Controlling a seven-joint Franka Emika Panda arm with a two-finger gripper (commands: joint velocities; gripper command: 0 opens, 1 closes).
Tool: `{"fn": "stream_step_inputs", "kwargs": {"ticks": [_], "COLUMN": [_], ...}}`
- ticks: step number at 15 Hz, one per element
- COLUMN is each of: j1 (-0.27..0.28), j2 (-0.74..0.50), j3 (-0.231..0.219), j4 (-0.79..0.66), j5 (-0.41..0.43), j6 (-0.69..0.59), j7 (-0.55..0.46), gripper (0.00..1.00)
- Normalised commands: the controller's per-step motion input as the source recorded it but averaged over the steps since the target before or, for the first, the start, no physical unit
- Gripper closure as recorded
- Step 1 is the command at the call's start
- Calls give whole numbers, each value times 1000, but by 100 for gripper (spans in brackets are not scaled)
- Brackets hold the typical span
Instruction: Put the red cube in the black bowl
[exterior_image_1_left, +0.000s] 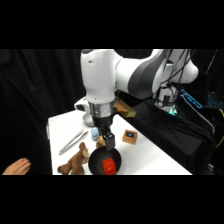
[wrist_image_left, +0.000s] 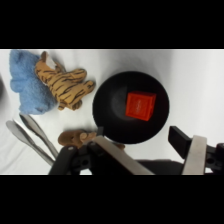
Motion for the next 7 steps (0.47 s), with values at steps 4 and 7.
{"fn": "stream_step_inputs", "kwargs": {"ticks": [4,7], "j1": [-111,-101], "j2": [-246,-218], "j3": [108,83], "j4": [87,55], "j5": [254,171], "j6": [-554,-396], "j7": [-251,-131], "gripper": [0,0]}}
